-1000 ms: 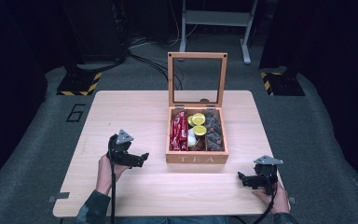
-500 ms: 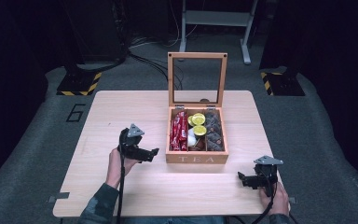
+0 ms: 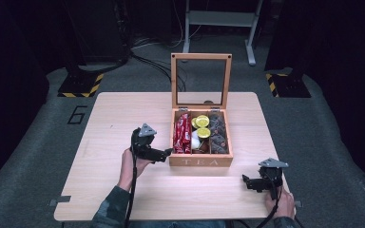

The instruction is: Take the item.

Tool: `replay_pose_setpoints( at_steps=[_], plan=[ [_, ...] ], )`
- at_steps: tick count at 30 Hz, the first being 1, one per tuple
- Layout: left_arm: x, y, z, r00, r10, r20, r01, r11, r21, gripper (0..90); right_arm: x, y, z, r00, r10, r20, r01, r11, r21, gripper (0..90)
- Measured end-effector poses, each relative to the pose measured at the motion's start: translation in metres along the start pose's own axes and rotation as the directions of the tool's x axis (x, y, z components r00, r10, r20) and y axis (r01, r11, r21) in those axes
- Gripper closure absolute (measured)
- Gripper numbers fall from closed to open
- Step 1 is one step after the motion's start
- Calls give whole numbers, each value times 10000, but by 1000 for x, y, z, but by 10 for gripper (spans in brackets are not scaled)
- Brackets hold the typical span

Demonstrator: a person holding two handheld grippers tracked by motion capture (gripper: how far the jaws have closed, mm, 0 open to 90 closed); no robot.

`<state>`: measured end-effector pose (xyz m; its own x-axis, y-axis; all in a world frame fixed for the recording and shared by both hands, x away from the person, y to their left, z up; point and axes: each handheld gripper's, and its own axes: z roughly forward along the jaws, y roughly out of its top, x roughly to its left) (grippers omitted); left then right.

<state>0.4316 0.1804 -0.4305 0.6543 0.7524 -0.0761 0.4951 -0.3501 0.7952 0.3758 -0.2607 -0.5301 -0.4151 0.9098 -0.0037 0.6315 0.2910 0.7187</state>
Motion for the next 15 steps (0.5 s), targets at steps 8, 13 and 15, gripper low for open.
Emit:
replay_pose_setpoints(
  at_steps=[8, 13, 15],
  plan=[
    [-9, 12, 9, 9996, 251, 155, -251, 9997, 8, 24, 0, 0, 0, 10000, 5, 24, -5, 10000, 13, 0],
    [-11, 20, 18, 9993, 162, 340, -154, 9996, -223, 23, 0, 0, 0, 10000, 56, 25, -56, 10000, 28, 0],
    [-11, 25, 23, 9985, 75, 534, -60, 9996, -276, 23, 0, 0, 0, 10000, 51, 26, -51, 10000, 16, 0]
  ],
)
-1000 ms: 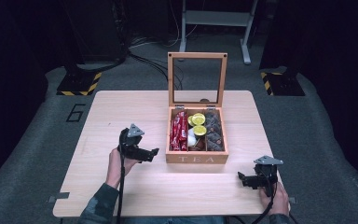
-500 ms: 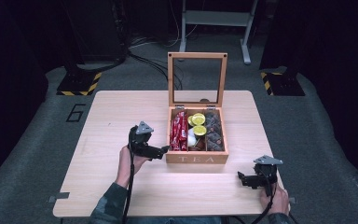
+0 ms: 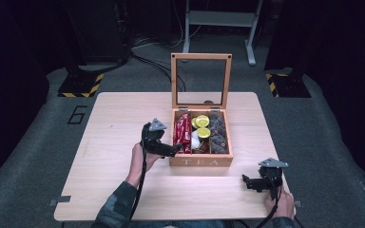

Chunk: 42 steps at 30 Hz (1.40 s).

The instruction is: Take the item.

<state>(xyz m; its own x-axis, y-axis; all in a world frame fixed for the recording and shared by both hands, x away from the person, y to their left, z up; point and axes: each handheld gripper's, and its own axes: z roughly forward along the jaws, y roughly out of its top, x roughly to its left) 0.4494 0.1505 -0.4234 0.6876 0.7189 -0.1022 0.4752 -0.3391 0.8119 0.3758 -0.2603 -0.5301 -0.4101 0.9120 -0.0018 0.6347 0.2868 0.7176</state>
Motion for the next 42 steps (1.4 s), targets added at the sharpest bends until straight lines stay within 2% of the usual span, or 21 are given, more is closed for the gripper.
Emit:
replay_pose_setpoints(
  at_steps=[9, 10, 11, 17, 19, 20, 26, 31, 37, 38, 42],
  plan=[
    [-9, 20, 22, 9994, 293, 190, -294, 9996, 43, 37, 0, 0, 0, 10000, -1, -1, 1, 10000, 13, 0],
    [-9, 20, 22, 9994, 293, 190, -294, 9996, 43, 38, 0, 0, 0, 10000, 4, 1, -4, 10000, -2, 0],
    [-9, 23, 28, 9994, 117, 331, -119, 9999, 57, 35, 0, 0, 0, 10000, 3, -2, -3, 10000, -10, 0],
    [-10, 29, 43, 9985, 51, 543, -59, 9999, 148, 24, 0, 0, 0, 10000, 1, -2, -1, 10000, 10, 0],
    [-11, 32, 51, 9979, 184, 627, -202, 9994, 291, 24, 0, 0, 0, 10000, 0, -3, 0, 10000, 11, 0],
    [-11, 33, 55, 9980, 95, 620, -115, 9994, 319, 23, 0, 0, 0, 10000, -1, -5, 1, 10000, 0, 0],
    [-13, 40, 71, 9960, 133, 887, -189, 9978, 632, 23, 0, 0, 0, 10000, -10, -12, 10, 10000, 12, 0],
    [-16, 43, 85, 9958, 112, 913, -199, 9952, 954, 12, 0, 0, 0, 10000, -14, -14, 14, 10000, 9, 0],
    [-16, 45, 96, 9912, 7, 1323, -150, 9941, 1074, 106, 0, 0, 0, 10000, -12, -18, 12, 10000, 3, 0],
    [-17, 46, 98, 9914, 29, 1310, -182, 9931, 1158, 139, 0, 0, 0, 10000, -15, -16, 15, 10000, 10, 0],
    [-18, 46, 102, 9919, 207, 1251, -365, 9914, 1255, 151, 0, 0, 0, 10000, -13, -14, 13, 10000, 7, 0]
  ],
)
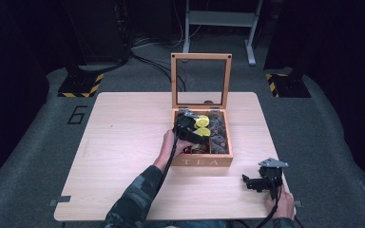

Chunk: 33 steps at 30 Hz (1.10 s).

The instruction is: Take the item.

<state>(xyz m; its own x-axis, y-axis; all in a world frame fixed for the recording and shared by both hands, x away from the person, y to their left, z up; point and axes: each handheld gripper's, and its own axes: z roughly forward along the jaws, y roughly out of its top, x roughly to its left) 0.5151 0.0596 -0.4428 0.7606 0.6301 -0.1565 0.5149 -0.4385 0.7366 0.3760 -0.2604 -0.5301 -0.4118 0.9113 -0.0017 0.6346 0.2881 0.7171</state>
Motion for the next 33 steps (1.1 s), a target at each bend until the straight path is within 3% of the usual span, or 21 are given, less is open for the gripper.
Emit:
replay_pose_setpoints(
  at_steps=[6, 13, 21, 33],
  plan=[
    [-2, 2, 8, 9998, 167, -76, -165, 9995, 277, 200, 0, 0, 0, 10000, -1, 0, 1, 10000, 4, 0],
    [-1, 3, 12, 9997, 94, -243, -83, 9990, 429, 258, 0, 0, 0, 10000, -4, -7, 4, 10000, -1, 0],
    [5, 1, 16, 10000, -94, 19, 93, 9987, 493, 322, 0, 0, 0, 10000, -1, -5, 1, 10000, -10, 0],
    [-2, 7, 23, 9991, 219, -372, -188, 9966, 805, 370, -1, 0, 0, 10000, -62, 1, 62, 10000, -36, 0]
  ],
)
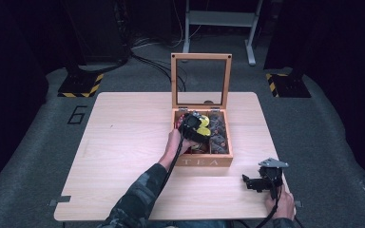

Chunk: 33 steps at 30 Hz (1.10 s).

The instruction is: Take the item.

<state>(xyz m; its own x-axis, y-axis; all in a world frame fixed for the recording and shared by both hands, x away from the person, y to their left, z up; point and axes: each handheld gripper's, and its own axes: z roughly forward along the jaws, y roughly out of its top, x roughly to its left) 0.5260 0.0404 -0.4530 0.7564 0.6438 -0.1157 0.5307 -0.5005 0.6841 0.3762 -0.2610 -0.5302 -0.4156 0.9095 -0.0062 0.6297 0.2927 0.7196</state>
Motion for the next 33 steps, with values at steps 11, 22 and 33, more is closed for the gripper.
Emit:
replay_pose_setpoints(
  at_steps=[11, 22, 33],
  plan=[
    [-3, 1, -5, 10000, -28, -2, 28, 9998, -210, 377, 0, 0, 0, 10000, 28, -1, -28, 10000, 19, 0],
    [-8, 0, -17, 9998, 149, 101, -143, 9984, -556, 378, 0, 0, 0, 10000, 84, -1, -84, 10000, 26, 0],
    [-6, -9, -35, 9997, 200, 108, -191, 9963, -840, 379, 0, 0, 0, 10000, 25, -8, -25, 10000, 28, 0]
  ],
)
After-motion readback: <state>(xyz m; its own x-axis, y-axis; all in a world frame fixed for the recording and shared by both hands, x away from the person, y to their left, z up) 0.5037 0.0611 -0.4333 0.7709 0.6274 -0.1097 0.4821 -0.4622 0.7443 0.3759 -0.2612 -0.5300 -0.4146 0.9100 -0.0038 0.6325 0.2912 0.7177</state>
